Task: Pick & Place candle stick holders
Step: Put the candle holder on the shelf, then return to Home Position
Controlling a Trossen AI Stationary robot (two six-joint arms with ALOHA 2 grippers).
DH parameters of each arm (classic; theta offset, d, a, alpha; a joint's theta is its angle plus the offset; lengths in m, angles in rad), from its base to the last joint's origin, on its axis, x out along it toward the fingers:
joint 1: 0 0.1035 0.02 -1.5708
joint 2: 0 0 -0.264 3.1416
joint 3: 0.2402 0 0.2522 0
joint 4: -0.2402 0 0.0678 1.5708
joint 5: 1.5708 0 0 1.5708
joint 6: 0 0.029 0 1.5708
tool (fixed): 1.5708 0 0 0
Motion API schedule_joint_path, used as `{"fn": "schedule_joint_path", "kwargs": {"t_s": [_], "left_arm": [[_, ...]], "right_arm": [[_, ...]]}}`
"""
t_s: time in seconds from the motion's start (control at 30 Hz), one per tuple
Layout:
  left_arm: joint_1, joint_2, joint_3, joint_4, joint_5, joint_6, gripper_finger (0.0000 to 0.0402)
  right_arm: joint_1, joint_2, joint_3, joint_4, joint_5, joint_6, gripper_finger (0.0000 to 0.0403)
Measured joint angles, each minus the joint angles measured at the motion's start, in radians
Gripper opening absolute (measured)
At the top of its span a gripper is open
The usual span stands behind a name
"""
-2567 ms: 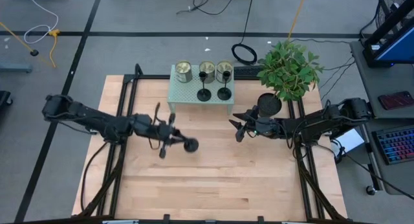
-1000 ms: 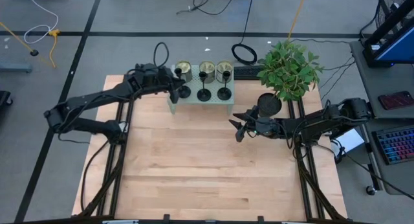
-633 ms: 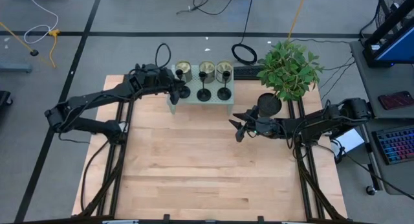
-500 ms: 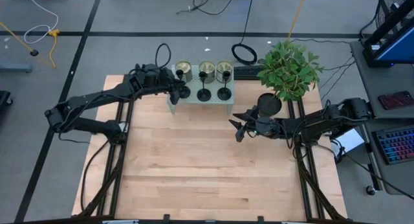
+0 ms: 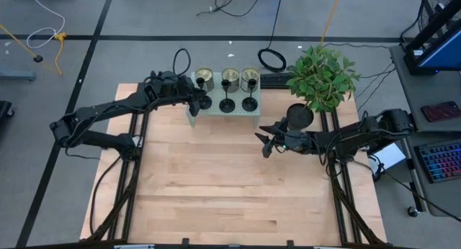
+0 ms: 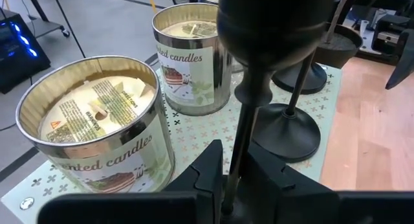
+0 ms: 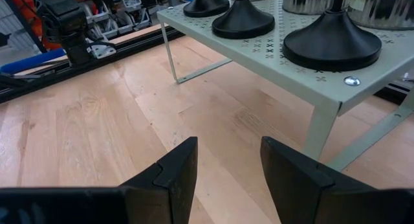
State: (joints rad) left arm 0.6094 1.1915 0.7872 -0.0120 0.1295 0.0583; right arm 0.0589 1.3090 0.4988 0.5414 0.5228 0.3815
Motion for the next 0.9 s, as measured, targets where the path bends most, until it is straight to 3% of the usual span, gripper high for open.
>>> {"fn": "schedule_joint_path", "kwargs": {"t_s": [0.23, 0.63, 0.9], "left_arm": [[0.0, 0.0, 0.0, 0.0, -0.001, 0.011, 0.0072], [-0.003, 0.0, 0.0, -0.003, 0.0, -0.01, 0.0179], [-0.005, -0.012, -0.001, -0.039, 0.002, -0.012, 0.0195]], "right_arm": [[0.0, 0.0, 0.0, 0.0, 0.0, 0.0, 0.0164], [0.0, 0.0, 0.0, -0.001, 0.0, 0.0, 0.0164], [0.0, 0.0, 0.0, -0.007, 0.0, 0.0, 0.0164]]}}
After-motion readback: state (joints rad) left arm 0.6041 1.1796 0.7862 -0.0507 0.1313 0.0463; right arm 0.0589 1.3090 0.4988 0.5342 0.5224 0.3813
